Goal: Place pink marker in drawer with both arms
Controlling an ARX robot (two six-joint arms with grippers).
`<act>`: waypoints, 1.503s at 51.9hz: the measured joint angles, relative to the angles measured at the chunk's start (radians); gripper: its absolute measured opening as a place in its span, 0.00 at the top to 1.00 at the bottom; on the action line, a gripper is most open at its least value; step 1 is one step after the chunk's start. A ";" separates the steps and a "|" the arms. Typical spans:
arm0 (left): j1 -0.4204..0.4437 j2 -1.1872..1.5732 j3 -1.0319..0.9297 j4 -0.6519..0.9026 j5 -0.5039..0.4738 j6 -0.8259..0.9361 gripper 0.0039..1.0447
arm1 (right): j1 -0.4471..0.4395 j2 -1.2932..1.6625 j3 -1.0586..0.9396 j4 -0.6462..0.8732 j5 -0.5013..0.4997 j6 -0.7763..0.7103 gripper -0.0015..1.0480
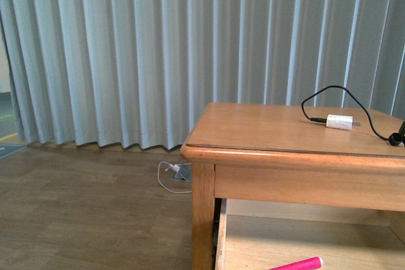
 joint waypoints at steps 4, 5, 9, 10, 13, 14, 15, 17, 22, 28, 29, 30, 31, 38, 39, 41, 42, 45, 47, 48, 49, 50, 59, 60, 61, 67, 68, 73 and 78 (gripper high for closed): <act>0.000 -0.009 -0.011 0.002 0.000 0.000 0.96 | 0.000 0.000 0.000 0.000 0.000 0.000 0.08; 0.000 -0.011 -0.014 0.003 0.000 0.000 0.96 | 0.000 0.000 0.000 0.000 0.000 0.000 0.08; 0.000 -0.018 -0.022 0.005 0.000 0.000 0.96 | 0.000 0.000 0.000 0.000 0.000 0.000 0.08; 0.000 -0.020 -0.024 0.005 0.000 0.000 0.96 | 0.000 0.000 0.000 0.000 0.000 0.000 0.08; 0.000 -0.025 -0.030 0.007 0.000 0.000 0.96 | 0.000 0.000 0.000 0.000 0.000 0.000 0.08; 0.000 -0.027 -0.032 0.007 0.000 0.000 0.96 | 0.000 0.000 0.000 0.000 0.000 0.000 0.08; 0.000 -0.029 -0.034 0.007 0.000 0.000 0.96 | 0.000 0.000 0.000 0.000 0.000 0.000 0.08; 0.000 -0.031 -0.039 0.007 0.000 0.000 0.96 | 0.000 0.000 0.000 0.000 0.000 0.000 0.08; 0.000 -0.042 -0.048 0.008 0.000 0.000 0.96 | 0.000 0.000 0.000 0.000 0.000 0.000 0.08; 0.001 -0.074 -0.068 0.015 0.002 0.002 0.96 | 0.000 0.000 0.000 0.000 0.000 0.000 0.08; 0.001 -0.075 -0.068 0.015 0.001 0.002 0.96 | 0.000 0.000 -0.001 0.000 0.000 0.000 0.08; 0.001 -0.076 -0.068 0.015 0.001 0.002 0.96 | 0.000 0.000 -0.001 0.000 0.000 0.000 0.08; 0.001 -0.076 -0.068 0.015 0.002 0.002 0.96 | 0.000 0.000 -0.001 0.000 0.000 0.000 0.08; 0.001 -0.077 -0.068 0.015 0.002 0.002 0.96 | 0.000 0.000 -0.001 0.000 0.000 0.000 0.08; 0.001 -0.077 -0.068 0.015 0.002 0.002 0.96 | 0.000 0.000 -0.001 0.000 0.000 0.000 0.08; 0.001 -0.077 -0.068 0.015 0.002 0.002 0.90 | 0.000 0.000 -0.001 0.000 0.000 0.000 0.08; 0.001 -0.077 -0.068 0.015 0.002 0.002 0.86 | 0.000 0.000 -0.001 0.000 0.000 0.000 0.08; 0.001 -0.077 -0.068 0.015 0.002 0.002 0.76 | 0.000 0.000 -0.001 0.000 0.000 0.000 0.08; 0.001 -0.077 -0.068 0.015 0.002 0.002 0.66 | 0.027 -0.013 -0.034 0.082 0.117 -0.040 0.08; 0.001 -0.077 -0.068 0.015 0.002 0.002 0.62 | 0.036 -0.015 -0.043 0.109 0.163 -0.062 0.08; 0.001 -0.077 -0.068 0.015 0.002 0.002 0.59 | 0.041 -0.013 -0.047 0.114 0.199 -0.088 0.08; 0.001 -0.077 -0.068 0.015 0.001 0.002 0.56 | 0.043 -0.012 -0.047 0.113 0.209 -0.092 0.08; 0.001 -0.077 -0.068 0.015 0.002 0.002 0.26 | -0.001 0.110 -0.018 -0.043 0.116 -0.136 0.08; 0.001 -0.077 -0.068 0.015 0.002 0.002 0.25 | -0.005 0.137 -0.011 -0.061 0.090 -0.137 0.08; 0.001 -0.077 -0.068 0.015 0.002 0.002 0.21 | -0.008 0.166 -0.007 -0.072 0.072 -0.139 0.08; 0.001 -0.077 -0.068 0.015 0.002 0.003 0.04 | -0.010 0.341 0.023 -0.089 -0.037 -0.160 0.08; 0.001 -0.077 -0.068 0.015 0.002 0.003 0.04 | -0.009 0.370 0.030 -0.087 -0.050 -0.164 0.08; 0.001 -0.077 -0.068 0.015 0.002 0.003 0.05 | 0.004 0.523 0.061 -0.027 -0.062 -0.185 0.08; 0.001 -0.077 -0.068 0.015 0.002 0.003 0.05 | 0.022 0.666 0.093 0.051 -0.050 -0.186 0.08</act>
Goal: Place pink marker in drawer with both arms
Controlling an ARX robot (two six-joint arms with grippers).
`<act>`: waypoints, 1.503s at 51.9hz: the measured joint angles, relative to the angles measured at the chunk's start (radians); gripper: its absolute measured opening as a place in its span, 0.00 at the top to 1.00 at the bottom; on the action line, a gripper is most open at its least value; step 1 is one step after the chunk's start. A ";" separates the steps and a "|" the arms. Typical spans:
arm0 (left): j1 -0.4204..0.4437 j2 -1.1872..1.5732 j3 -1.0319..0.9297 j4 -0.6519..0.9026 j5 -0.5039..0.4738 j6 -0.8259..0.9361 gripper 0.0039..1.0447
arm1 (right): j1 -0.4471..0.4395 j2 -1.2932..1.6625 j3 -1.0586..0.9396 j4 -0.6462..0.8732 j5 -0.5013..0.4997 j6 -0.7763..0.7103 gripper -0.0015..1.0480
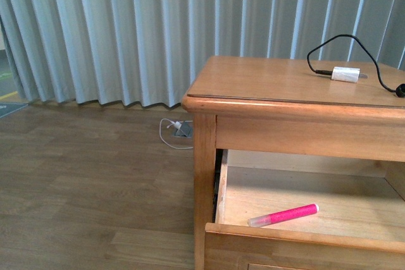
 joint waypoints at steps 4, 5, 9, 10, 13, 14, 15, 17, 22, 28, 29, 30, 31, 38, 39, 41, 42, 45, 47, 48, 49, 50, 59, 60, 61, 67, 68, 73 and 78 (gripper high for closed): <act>0.000 0.000 0.000 0.000 0.000 0.000 0.05 | 0.016 0.095 0.023 0.063 0.029 -0.002 0.08; 0.000 0.000 0.000 0.000 0.000 0.000 0.05 | 0.021 0.121 0.030 0.080 0.045 -0.005 0.08; 0.000 0.000 0.000 0.000 0.000 0.000 0.05 | 0.035 0.212 0.063 0.139 0.082 -0.006 0.08; 0.000 0.000 0.000 0.000 0.000 0.000 0.05 | 0.038 0.237 0.073 0.154 0.090 -0.006 0.08; 0.000 0.000 0.000 0.000 0.000 0.000 0.05 | 0.044 0.294 0.096 0.193 0.119 -0.007 0.08; 0.000 0.000 0.000 0.000 0.000 0.000 0.05 | 0.047 0.316 0.105 0.209 0.132 -0.004 0.08; 0.000 0.000 0.000 0.000 0.000 0.000 0.05 | 0.048 0.336 0.111 0.224 0.138 -0.002 0.08; 0.000 0.000 0.000 0.000 0.000 0.000 0.05 | 0.051 0.362 0.117 0.245 0.148 -0.002 0.08; 0.000 0.000 0.000 0.000 0.000 0.000 0.05 | 0.056 0.439 0.144 0.316 0.193 -0.020 0.08; 0.000 0.000 0.000 0.000 0.000 0.000 0.05 | 0.056 0.519 0.190 0.394 0.209 -0.019 0.08; 0.000 0.000 0.000 0.000 0.000 0.000 0.05 | 0.056 0.526 0.193 0.406 0.209 -0.018 0.08; 0.000 0.000 0.000 0.000 0.000 0.000 0.05 | 0.055 0.542 0.201 0.428 0.209 -0.015 0.08; 0.000 0.000 0.000 0.000 0.000 0.000 0.05 | 0.054 0.559 0.210 0.448 0.213 -0.014 0.08; 0.000 0.000 0.000 0.000 0.000 0.000 0.05 | 0.053 0.648 0.261 0.557 0.224 -0.001 0.08; 0.000 0.000 0.000 0.000 0.000 0.000 0.05 | 0.053 0.654 0.265 0.565 0.224 0.002 0.08; 0.000 0.000 0.000 0.000 0.000 0.000 0.05 | 0.053 0.679 0.279 0.600 0.223 0.014 0.08; 0.000 0.000 0.000 0.000 0.000 0.000 0.05 | 0.055 0.692 0.285 0.619 0.222 0.021 0.08; 0.000 0.000 0.000 0.000 0.000 0.000 0.05 | 0.057 0.723 0.304 0.660 0.223 0.032 0.08; 0.000 0.000 0.000 0.000 0.000 0.000 0.05 | 0.058 0.744 0.316 0.684 0.223 0.043 0.08; 0.000 0.000 0.000 0.000 0.000 0.000 0.05 | 0.059 0.758 0.324 0.700 0.224 0.048 0.08; 0.000 0.000 0.000 0.000 0.000 0.000 0.05 | 0.060 0.772 0.333 0.716 0.225 0.053 0.08; 0.000 0.000 0.000 0.000 0.000 0.000 0.05 | 0.061 0.785 0.340 0.734 0.228 0.056 0.08; 0.000 0.000 0.000 0.000 0.000 0.000 0.05 | 0.067 0.890 0.393 0.884 0.245 0.074 0.08; 0.000 0.000 0.000 0.000 0.000 0.000 0.05 | 0.067 0.901 0.397 0.898 0.248 0.074 0.08; 0.000 0.000 0.000 0.000 0.000 0.000 0.05 | 0.068 0.910 0.402 0.913 0.254 0.076 0.08; 0.000 0.000 0.000 0.000 0.000 0.000 0.05 | 0.068 0.949 0.423 0.978 0.270 0.082 0.08; 0.000 0.000 0.000 0.000 0.000 0.000 0.05 | 0.067 0.955 0.427 0.987 0.272 0.084 0.08; 0.000 0.000 0.000 0.000 0.000 0.000 0.05 | 0.063 0.975 0.439 1.012 0.280 0.088 0.08; 0.000 0.000 0.000 0.000 0.000 0.000 0.05 | 0.062 0.986 0.452 1.016 0.290 0.085 0.08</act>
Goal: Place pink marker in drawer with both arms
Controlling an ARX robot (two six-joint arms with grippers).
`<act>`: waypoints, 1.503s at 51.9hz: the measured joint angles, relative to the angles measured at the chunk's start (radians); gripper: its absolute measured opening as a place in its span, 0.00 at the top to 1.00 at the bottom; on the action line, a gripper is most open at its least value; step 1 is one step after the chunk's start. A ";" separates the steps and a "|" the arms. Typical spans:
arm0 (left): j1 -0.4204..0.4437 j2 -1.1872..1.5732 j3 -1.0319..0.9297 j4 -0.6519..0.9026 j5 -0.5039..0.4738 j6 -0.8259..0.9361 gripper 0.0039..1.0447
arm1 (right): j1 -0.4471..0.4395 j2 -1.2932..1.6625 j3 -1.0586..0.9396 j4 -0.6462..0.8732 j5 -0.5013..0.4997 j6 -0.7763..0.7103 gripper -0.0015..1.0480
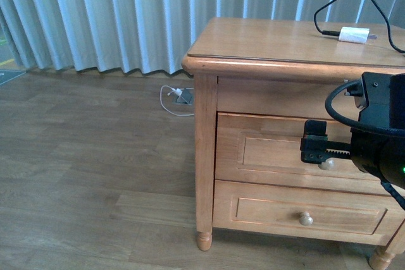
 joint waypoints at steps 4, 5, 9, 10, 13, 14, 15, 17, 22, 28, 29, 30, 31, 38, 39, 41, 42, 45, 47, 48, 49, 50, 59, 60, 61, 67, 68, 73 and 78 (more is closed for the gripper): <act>0.000 0.000 0.000 0.000 0.000 0.000 0.05 | -0.002 0.011 0.014 0.003 0.002 -0.002 0.08; 0.000 0.000 0.000 0.000 0.000 0.000 0.05 | -0.002 0.013 0.016 0.003 0.003 -0.002 0.08; 0.000 0.000 0.000 0.000 0.000 0.000 0.05 | -0.003 0.020 0.021 0.008 0.005 -0.002 0.08; 0.000 0.000 0.000 0.000 0.000 0.000 0.05 | -0.004 0.023 0.022 0.010 0.006 -0.002 0.08; 0.000 0.000 0.000 0.000 0.000 0.000 0.05 | -0.004 0.030 0.027 0.011 0.014 -0.003 0.08; 0.000 0.000 0.000 0.000 0.000 0.000 0.05 | -0.004 0.032 0.029 0.011 0.018 -0.001 0.08; 0.000 0.000 0.000 0.000 0.000 0.000 0.05 | -0.004 0.032 0.029 0.011 0.019 -0.001 0.08; 0.000 0.000 0.000 0.000 0.000 0.000 0.05 | -0.005 0.032 0.029 0.011 0.018 -0.001 0.08; 0.000 0.000 0.000 0.000 0.000 0.000 0.05 | -0.006 0.029 0.027 0.003 0.014 -0.001 0.08; 0.000 0.000 0.000 0.000 0.000 0.000 0.05 | -0.016 -0.023 0.000 -0.029 -0.004 -0.004 0.08; 0.000 0.000 0.000 0.000 0.000 0.000 0.05 | -0.018 -0.041 -0.006 -0.040 -0.004 -0.004 0.08; 0.000 0.000 0.000 0.000 0.000 0.000 0.05 | -0.021 -0.062 -0.013 -0.052 -0.008 -0.004 0.08; 0.000 0.000 0.000 0.000 0.000 0.000 0.05 | -0.021 -0.074 -0.017 -0.058 -0.011 -0.003 0.08; 0.000 0.000 0.000 0.000 0.000 0.000 0.05 | -0.031 -0.241 -0.079 -0.162 -0.051 0.008 0.08; 0.000 0.000 0.000 0.000 0.000 0.000 0.05 | -0.031 -0.271 -0.090 -0.190 -0.064 0.014 0.08; 0.000 0.000 0.000 0.000 0.000 0.000 0.05 | -0.031 -0.318 -0.109 -0.237 -0.081 0.023 0.08; 0.000 0.000 0.000 0.000 0.000 0.000 0.05 | -0.031 -0.349 -0.124 -0.269 -0.092 0.027 0.08; 0.000 0.000 0.000 0.000 0.000 0.000 0.05 | -0.031 -0.431 -0.164 -0.348 -0.120 0.039 0.08; 0.000 0.000 0.000 0.000 0.000 0.000 0.05 | -0.031 -0.483 -0.188 -0.397 -0.134 0.045 0.08; 0.000 0.000 0.000 0.000 0.000 0.000 0.05 | -0.031 -0.518 -0.203 -0.430 -0.138 0.047 0.08; 0.000 0.000 0.000 0.000 0.000 0.000 0.05 | -0.031 -0.572 -0.224 -0.475 -0.147 0.051 0.08; 0.000 0.000 0.000 0.000 0.000 0.000 0.05 | -0.032 -0.611 -0.237 -0.506 -0.156 0.054 0.08; 0.000 0.000 0.000 0.000 0.000 0.000 0.05 | -0.066 -1.005 -0.348 -0.769 -0.232 0.078 0.08; 0.000 0.000 0.000 0.000 0.000 0.000 0.05 | -0.070 -1.046 -0.359 -0.795 -0.238 0.078 0.08; 0.000 0.000 0.000 0.000 0.000 0.000 0.05 | -0.075 -1.088 -0.371 -0.821 -0.242 0.077 0.08; 0.000 0.000 0.000 0.000 0.000 0.000 0.05 | -0.106 -1.300 -0.431 -0.934 -0.252 0.063 0.08; 0.000 0.000 0.000 0.000 0.000 0.000 0.05 | -0.111 -1.333 -0.439 -0.940 -0.253 0.062 0.08; 0.000 0.000 0.000 0.000 0.000 0.000 0.05 | -0.118 -1.373 -0.441 -0.941 -0.253 0.060 0.08; 0.000 0.000 0.000 0.000 0.000 0.000 0.05 | -0.118 -1.362 -0.442 -0.941 -0.255 0.058 0.08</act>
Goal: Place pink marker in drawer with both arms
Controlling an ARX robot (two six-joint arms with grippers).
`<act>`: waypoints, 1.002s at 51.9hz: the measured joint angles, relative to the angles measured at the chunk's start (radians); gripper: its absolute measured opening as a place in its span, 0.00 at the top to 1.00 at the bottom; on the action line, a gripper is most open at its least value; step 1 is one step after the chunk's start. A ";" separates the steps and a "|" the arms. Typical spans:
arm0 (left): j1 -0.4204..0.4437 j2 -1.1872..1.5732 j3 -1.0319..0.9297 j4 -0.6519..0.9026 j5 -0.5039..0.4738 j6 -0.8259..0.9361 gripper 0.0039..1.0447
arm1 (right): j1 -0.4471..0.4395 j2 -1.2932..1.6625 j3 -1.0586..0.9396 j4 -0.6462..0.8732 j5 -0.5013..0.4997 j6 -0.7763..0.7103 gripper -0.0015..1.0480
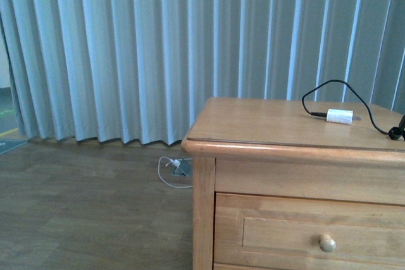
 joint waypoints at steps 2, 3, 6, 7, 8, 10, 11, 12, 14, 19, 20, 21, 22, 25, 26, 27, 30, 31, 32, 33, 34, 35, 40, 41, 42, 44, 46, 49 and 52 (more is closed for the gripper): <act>0.000 0.000 0.000 0.000 0.000 0.000 0.05 | -0.002 -0.003 -0.007 0.017 0.010 -0.010 0.09; 0.000 0.000 0.000 0.000 0.000 0.000 0.05 | -0.006 -0.011 -0.030 0.076 0.024 -0.028 0.12; 0.000 0.000 0.000 0.000 0.000 0.000 0.05 | -0.011 -0.040 -0.110 0.272 0.058 -0.085 0.20; 0.000 0.000 0.000 0.000 0.000 0.000 0.05 | -0.013 -0.052 -0.140 0.337 0.065 -0.101 0.23; 0.000 0.000 0.000 0.000 -0.001 0.000 0.05 | -0.015 -0.063 -0.165 0.395 0.068 -0.119 0.26; 0.000 0.000 0.000 0.000 -0.001 0.000 0.05 | -0.018 -0.080 -0.203 0.480 0.071 -0.143 0.33; 0.000 0.000 0.000 0.000 -0.001 0.000 0.05 | -0.018 -0.089 -0.217 0.507 0.072 -0.151 0.37; 0.000 0.000 0.000 0.000 0.000 0.000 0.05 | -0.018 -0.098 -0.228 0.521 0.072 -0.158 0.40; 0.000 0.000 0.000 0.000 0.000 0.000 0.05 | -0.018 -0.115 -0.246 0.533 0.071 -0.169 0.47; 0.000 0.000 0.000 0.000 0.000 0.000 0.05 | -0.018 -0.171 -0.308 0.534 0.071 -0.186 0.72; 0.000 0.000 0.000 0.000 0.000 0.000 0.05 | -0.018 -0.179 -0.315 0.532 0.071 -0.187 0.76; 0.000 0.000 0.000 0.000 0.000 0.000 0.05 | -0.018 -0.191 -0.324 0.529 0.072 -0.187 0.81; 0.000 0.000 0.000 0.000 0.000 0.000 0.05 | -0.018 -0.199 -0.330 0.528 0.071 -0.188 0.84; 0.000 0.000 0.000 0.000 0.000 0.000 0.05 | -0.018 -0.227 -0.348 0.519 0.071 -0.190 0.96; 0.000 0.000 0.000 0.000 0.000 0.000 0.05 | -0.018 -0.235 -0.352 0.516 0.071 -0.191 0.99; 0.000 0.000 0.000 0.000 0.000 0.000 0.05 | -0.018 -0.243 -0.357 0.513 0.071 -0.195 0.99; 0.000 0.000 0.000 0.000 0.000 0.000 0.05 | -0.018 -0.266 -0.371 0.503 0.071 -0.194 0.99; 0.000 0.000 0.000 0.000 0.000 0.000 0.05 | -0.018 -0.274 -0.375 0.499 0.071 -0.194 0.98; 0.000 0.000 0.000 0.000 0.000 0.000 0.05 | -0.018 -0.281 -0.379 0.495 0.071 -0.194 0.98; 0.000 0.000 0.000 0.000 0.000 0.000 0.05 | -0.018 -0.289 -0.382 0.491 0.071 -0.194 0.99; 0.000 0.000 0.000 0.000 0.000 0.000 0.05 | -0.018 -0.296 -0.385 0.488 0.071 -0.194 0.99; 0.000 0.000 0.000 0.000 0.000 0.000 0.05 | -0.018 -0.303 -0.388 0.483 0.071 -0.194 0.98; 0.000 0.000 0.000 0.000 0.000 0.000 0.05 | -0.018 -0.341 -0.401 0.461 0.071 -0.194 0.98; 0.000 0.000 0.000 0.000 0.000 0.000 0.05 | -0.018 -0.349 -0.404 0.457 0.071 -0.194 0.98; 0.000 0.000 0.000 0.000 0.000 0.000 0.05 | -0.018 -0.356 -0.406 0.452 0.071 -0.194 0.98; 0.000 0.000 0.000 0.000 0.000 0.000 0.05 | -0.018 -0.366 -0.410 0.445 0.071 -0.194 0.98; 0.000 0.000 0.000 0.000 0.000 0.000 0.05 | -0.018 -0.379 -0.414 0.436 0.071 -0.194 0.98; 0.000 0.000 0.000 0.000 0.000 0.000 0.05 | -0.018 -0.399 -0.420 0.422 0.071 -0.194 0.98; 0.000 0.000 0.000 0.000 0.000 0.000 0.05 | -0.018 -0.419 -0.426 0.408 0.071 -0.194 0.98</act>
